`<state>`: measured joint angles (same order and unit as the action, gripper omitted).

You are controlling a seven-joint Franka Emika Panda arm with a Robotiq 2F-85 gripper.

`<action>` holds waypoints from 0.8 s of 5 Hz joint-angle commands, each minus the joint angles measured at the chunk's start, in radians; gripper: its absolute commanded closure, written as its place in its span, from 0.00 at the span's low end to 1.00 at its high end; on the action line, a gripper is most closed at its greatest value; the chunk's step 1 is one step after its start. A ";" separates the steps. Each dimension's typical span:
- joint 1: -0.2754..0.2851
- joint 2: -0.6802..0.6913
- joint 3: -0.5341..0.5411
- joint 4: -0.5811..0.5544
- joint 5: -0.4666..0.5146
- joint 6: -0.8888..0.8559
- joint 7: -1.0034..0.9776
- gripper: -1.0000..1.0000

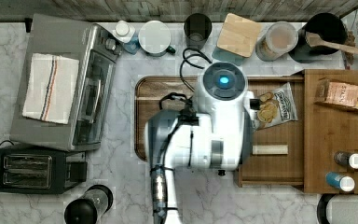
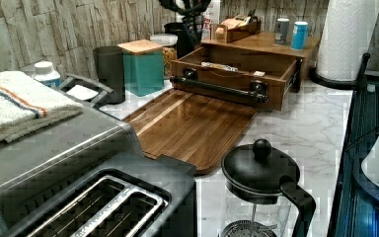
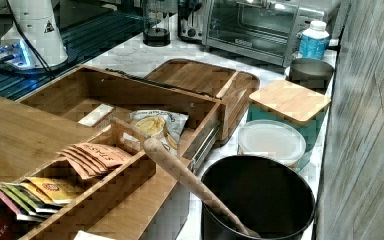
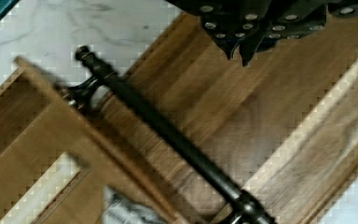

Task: Pick up the butter.

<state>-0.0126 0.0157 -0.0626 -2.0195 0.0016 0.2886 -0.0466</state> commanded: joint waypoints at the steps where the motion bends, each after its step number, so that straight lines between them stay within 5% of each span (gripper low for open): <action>1: -0.130 -0.098 -0.156 0.033 0.003 0.130 0.018 0.94; 2: -0.148 -0.091 -0.161 -0.003 -0.019 0.153 0.169 0.00; 4: -0.231 0.010 -0.164 0.019 0.087 0.068 0.347 0.00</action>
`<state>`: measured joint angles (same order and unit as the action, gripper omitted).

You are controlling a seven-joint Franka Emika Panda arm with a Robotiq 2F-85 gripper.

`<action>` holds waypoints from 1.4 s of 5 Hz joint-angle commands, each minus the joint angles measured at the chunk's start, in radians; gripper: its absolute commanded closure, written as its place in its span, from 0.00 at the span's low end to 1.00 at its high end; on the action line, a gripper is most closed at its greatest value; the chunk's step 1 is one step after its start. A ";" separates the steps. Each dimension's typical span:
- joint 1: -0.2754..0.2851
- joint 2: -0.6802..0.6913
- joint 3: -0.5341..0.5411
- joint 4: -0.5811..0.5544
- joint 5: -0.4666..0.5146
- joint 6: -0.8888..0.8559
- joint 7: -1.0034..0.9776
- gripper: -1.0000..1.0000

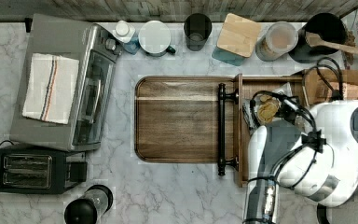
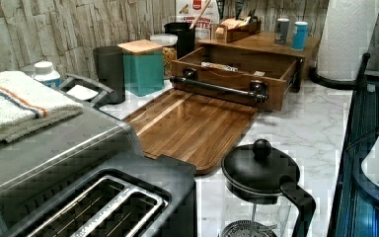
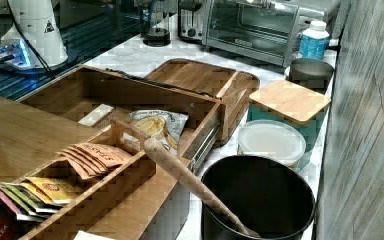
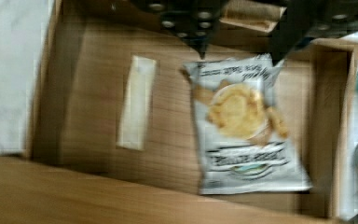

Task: Pick up the butter.

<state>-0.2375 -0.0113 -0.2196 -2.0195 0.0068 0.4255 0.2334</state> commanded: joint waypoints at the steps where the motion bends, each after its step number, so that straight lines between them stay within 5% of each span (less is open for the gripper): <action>1: -0.037 0.074 -0.027 0.013 0.067 -0.101 0.037 0.00; 3: -0.077 0.071 -0.064 -0.084 -0.056 -0.011 0.010 0.00; 6: -0.120 0.106 -0.032 -0.206 -0.043 0.209 0.005 0.00; 7: -0.095 0.121 -0.044 -0.228 -0.025 0.264 0.022 0.00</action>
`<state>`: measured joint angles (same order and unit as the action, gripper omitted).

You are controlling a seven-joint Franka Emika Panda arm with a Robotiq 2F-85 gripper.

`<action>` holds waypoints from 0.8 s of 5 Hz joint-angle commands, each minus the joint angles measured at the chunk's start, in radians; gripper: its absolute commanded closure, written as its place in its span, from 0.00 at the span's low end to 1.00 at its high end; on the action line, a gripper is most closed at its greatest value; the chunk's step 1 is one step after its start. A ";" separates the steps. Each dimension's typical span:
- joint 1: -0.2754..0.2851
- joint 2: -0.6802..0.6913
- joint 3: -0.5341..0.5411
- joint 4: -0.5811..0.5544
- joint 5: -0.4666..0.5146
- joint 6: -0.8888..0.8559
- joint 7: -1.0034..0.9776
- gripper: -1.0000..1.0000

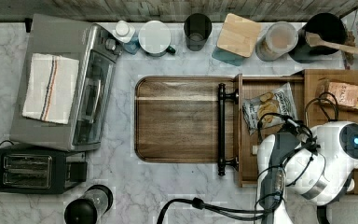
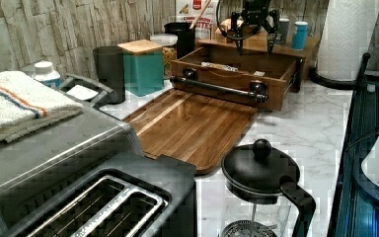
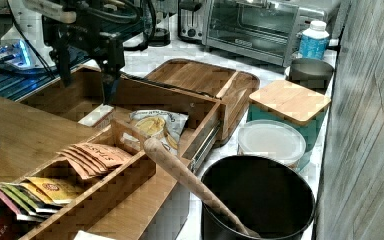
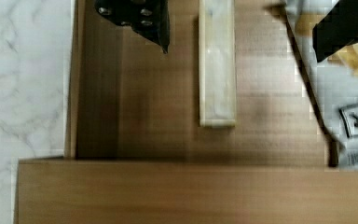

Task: Pick up the butter.

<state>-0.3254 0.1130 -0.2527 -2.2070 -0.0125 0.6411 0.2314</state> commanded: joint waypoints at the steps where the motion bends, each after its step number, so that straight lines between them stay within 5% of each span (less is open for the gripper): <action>1: -0.016 0.017 0.000 -0.067 0.020 0.107 0.015 0.00; 4: -0.041 0.108 0.006 -0.035 0.089 0.198 -0.047 0.00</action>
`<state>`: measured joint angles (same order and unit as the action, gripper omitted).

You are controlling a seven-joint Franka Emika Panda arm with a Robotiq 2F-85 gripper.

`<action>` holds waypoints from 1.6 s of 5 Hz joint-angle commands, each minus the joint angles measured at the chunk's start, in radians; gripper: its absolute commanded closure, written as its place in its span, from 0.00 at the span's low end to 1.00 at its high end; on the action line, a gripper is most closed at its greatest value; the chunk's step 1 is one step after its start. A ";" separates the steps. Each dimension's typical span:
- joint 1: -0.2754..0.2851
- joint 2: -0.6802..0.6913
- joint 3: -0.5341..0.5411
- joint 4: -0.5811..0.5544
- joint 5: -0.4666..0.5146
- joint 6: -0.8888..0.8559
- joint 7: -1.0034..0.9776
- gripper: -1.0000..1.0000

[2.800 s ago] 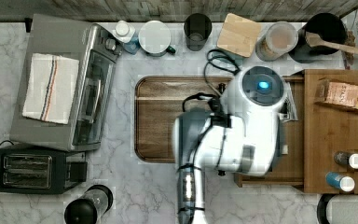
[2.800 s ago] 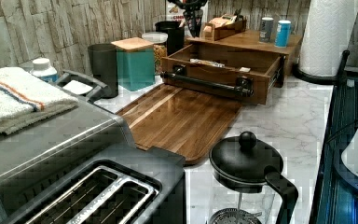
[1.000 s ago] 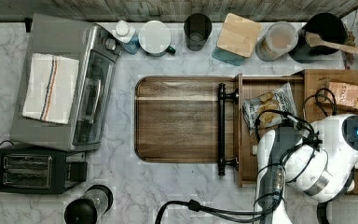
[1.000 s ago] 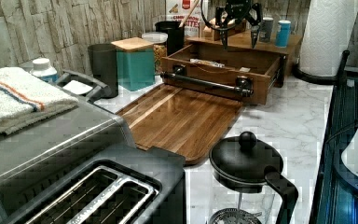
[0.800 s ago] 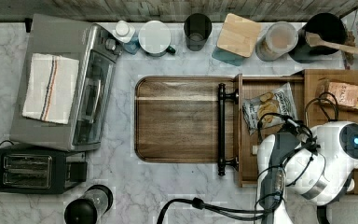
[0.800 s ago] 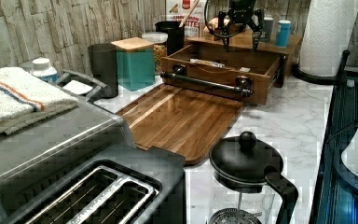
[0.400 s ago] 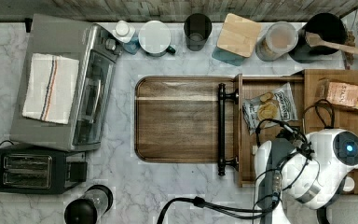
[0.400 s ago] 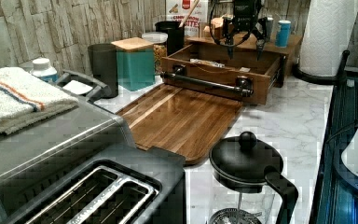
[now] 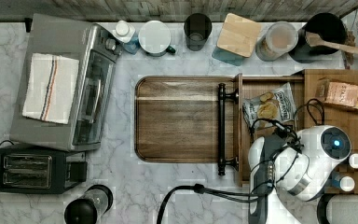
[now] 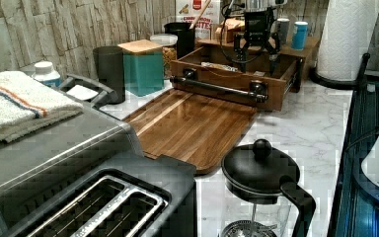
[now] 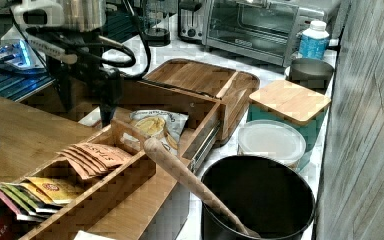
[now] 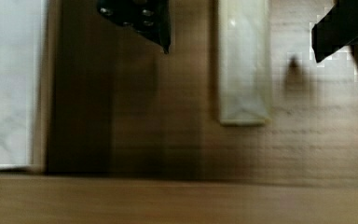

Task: Pick up the butter.

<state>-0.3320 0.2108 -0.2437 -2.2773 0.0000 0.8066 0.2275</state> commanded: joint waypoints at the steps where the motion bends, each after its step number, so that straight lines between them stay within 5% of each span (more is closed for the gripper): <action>1: -0.020 -0.012 0.001 0.032 0.093 -0.009 -0.011 0.00; 2: -0.013 -0.036 0.009 -0.017 0.119 0.038 -0.016 0.00; 3: -0.012 -0.019 0.015 -0.023 0.154 0.075 -0.030 1.00; 6: -0.019 0.010 0.036 -0.028 0.188 0.108 -0.103 1.00; 8: 0.006 -0.183 -0.011 -0.027 -0.009 0.011 -0.071 1.00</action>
<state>-0.3384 0.1942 -0.2307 -2.3203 0.0477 0.8652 0.1847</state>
